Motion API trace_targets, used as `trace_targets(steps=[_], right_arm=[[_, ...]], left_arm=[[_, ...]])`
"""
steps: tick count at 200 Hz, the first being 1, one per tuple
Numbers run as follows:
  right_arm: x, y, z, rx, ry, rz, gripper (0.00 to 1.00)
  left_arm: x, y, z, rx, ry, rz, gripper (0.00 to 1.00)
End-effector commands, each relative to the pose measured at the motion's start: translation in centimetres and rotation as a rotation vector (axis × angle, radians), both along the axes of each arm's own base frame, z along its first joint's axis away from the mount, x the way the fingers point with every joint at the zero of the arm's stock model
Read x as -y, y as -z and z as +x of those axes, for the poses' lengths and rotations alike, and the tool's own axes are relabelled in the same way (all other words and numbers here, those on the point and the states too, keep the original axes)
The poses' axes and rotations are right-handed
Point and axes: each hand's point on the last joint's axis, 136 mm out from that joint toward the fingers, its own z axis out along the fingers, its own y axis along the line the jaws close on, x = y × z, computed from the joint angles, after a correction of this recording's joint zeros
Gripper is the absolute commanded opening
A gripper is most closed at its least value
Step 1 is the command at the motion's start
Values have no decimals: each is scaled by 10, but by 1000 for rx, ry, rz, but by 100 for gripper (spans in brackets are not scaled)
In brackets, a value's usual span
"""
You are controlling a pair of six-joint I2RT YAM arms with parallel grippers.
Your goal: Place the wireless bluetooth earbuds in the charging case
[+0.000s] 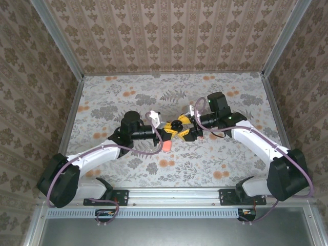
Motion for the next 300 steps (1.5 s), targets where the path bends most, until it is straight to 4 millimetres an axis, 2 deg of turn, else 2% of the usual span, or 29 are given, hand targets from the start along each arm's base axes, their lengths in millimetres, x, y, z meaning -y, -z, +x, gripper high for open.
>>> trace_targets(steps=[1,37,82,109,194,250,300], right_arm=[[3,-21,-20,38,-65,51,62],[18,-27,-31,56,-36,63,60],[40,-24,-2,106,145,41,61],[37,-25,5,113,133,31,59],[10,-18,-4,92,-34,22,50],[6,-12,-2,77,-57,19,37],[6,-7,0,86,-54,1,17]], left_arm=[[0,-14,4,55,-17,-18,10],[-1,-13,6,56,-23,-16,10],[0,-16,1,53,3,-28,10],[0,-18,0,56,9,-33,10],[2,-21,0,63,11,-38,10],[3,-22,-1,66,12,-39,10],[3,-25,0,70,9,-41,11]])
